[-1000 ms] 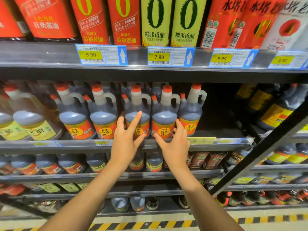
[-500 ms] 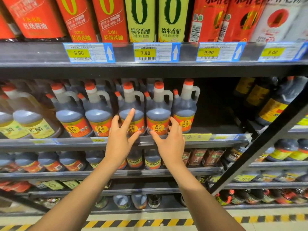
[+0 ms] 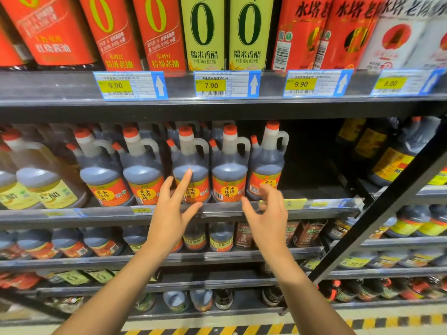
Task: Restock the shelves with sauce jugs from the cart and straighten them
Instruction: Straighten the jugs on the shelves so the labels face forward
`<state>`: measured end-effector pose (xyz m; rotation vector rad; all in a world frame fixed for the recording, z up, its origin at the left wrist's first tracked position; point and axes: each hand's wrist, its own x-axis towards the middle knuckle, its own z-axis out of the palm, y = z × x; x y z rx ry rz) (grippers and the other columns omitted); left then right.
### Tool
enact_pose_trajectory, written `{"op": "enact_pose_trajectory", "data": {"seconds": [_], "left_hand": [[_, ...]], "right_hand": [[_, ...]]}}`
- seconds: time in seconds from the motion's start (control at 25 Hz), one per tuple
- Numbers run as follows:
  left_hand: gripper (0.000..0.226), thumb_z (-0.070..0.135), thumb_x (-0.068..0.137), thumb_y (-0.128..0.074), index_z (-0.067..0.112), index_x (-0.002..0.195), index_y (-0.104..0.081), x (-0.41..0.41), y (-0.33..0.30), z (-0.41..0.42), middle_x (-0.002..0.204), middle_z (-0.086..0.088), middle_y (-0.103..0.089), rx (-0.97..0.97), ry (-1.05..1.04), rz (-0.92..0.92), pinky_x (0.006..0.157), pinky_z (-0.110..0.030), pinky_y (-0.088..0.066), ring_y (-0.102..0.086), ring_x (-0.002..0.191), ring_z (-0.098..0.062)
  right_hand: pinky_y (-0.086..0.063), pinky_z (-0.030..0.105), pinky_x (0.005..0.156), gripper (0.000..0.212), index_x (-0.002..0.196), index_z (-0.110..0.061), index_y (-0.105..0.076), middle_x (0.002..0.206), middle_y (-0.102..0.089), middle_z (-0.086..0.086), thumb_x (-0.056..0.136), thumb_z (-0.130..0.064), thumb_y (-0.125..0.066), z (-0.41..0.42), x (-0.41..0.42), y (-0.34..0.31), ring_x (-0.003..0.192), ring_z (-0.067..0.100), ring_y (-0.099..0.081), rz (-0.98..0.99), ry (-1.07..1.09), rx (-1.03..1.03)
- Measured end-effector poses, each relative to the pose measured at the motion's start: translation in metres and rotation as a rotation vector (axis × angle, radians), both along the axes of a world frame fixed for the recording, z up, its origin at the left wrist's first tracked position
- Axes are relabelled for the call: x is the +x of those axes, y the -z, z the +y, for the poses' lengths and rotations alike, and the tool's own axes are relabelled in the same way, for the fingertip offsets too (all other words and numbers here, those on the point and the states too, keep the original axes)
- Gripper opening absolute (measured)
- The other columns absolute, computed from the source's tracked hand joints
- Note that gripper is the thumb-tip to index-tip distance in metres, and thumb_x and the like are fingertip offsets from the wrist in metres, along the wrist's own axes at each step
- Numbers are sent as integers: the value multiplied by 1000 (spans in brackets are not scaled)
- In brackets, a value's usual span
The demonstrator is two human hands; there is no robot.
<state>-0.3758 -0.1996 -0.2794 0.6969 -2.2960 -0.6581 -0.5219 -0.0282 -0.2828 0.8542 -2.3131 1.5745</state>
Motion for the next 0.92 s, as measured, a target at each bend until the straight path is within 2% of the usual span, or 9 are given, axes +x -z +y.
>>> {"op": "enact_pose_trajectory", "data": {"seconds": [0.08, 0.2, 0.28, 0.32, 0.4, 0.48, 0.6, 0.76, 0.92], "left_hand": [[86, 36, 92, -69, 64, 149, -11, -1, 2, 0, 162, -13, -25, 4, -11, -3, 112, -42, -38, -27, 149, -27], [81, 40, 91, -68, 53, 154, -17, -6, 1, 5, 160, -12, -27, 15, -45, 24, 110, -40, -39, -32, 145, -27], [81, 42, 91, -67, 52, 154, -18, -7, 1, 6, 160, -12, -27, 15, -60, 29, 109, -45, -43, -36, 143, -29], [81, 43, 91, -67, 57, 152, -15, -7, 2, 6, 160, -11, -26, 16, -58, 30, 109, -47, -44, -37, 142, -31], [83, 44, 90, -67, 65, 147, -10, -6, 2, 6, 159, -11, -26, 16, -53, 27, 107, -49, -46, -42, 137, -35], [84, 43, 90, -67, 67, 145, -8, -6, 2, 5, 159, -10, -27, 4, -55, 21, 106, -48, -47, -44, 134, -37], [84, 41, 91, -68, 65, 147, -11, -7, 1, 5, 159, -10, -26, 12, -65, 20, 107, -49, -46, -43, 135, -36], [81, 38, 91, -69, 50, 152, -17, -8, 2, 6, 159, -12, -26, 15, -70, 23, 109, -47, -42, -37, 141, -33], [82, 36, 91, -71, 47, 152, -18, -10, 3, 5, 157, -11, -28, 16, -73, 19, 105, -40, -42, -42, 135, -32]], "right_hand": [[-49, 51, 95, 57, 127, -7, -56, 120, -59, 9, 82, -27, -83, 11, -19, -5, 113, 27, -55, 104, 124, 50], [-44, 50, 107, 94, 146, -7, -39, 142, -50, 14, 75, -46, -86, 12, -45, -17, 133, 33, -44, -38, 180, 193], [-47, 51, 105, 108, 151, -10, -31, 144, -52, 13, 71, -57, -85, 5, -52, -19, 134, 34, -47, -95, 140, 262], [-51, 52, 100, 105, 148, -12, -34, 137, -59, 11, 69, -62, -82, 2, -55, -17, 128, 33, -54, -87, 126, 289], [-54, 51, 90, 86, 130, -15, -48, 119, -67, 6, 69, -67, -78, -2, -59, -13, 114, 31, -63, -61, 134, 327], [-53, 51, 89, 76, 121, -18, -52, 113, -68, 3, 68, -68, -77, -2, -62, -10, 110, 29, -62, -65, 147, 319], [-52, 51, 92, 82, 126, -18, -51, 118, -63, 2, 66, -67, -79, 5, -60, -5, 114, 27, -56, -64, 146, 262], [-51, 49, 94, 86, 130, -16, -50, 121, -60, 3, 67, -67, -79, 10, -57, -3, 115, 26, -53, -19, 152, 264], [-52, 48, 93, 87, 130, -13, -50, 121, -61, 5, 69, -67, -79, 10, -55, 0, 115, 29, -55, 19, 184, 288]]}}
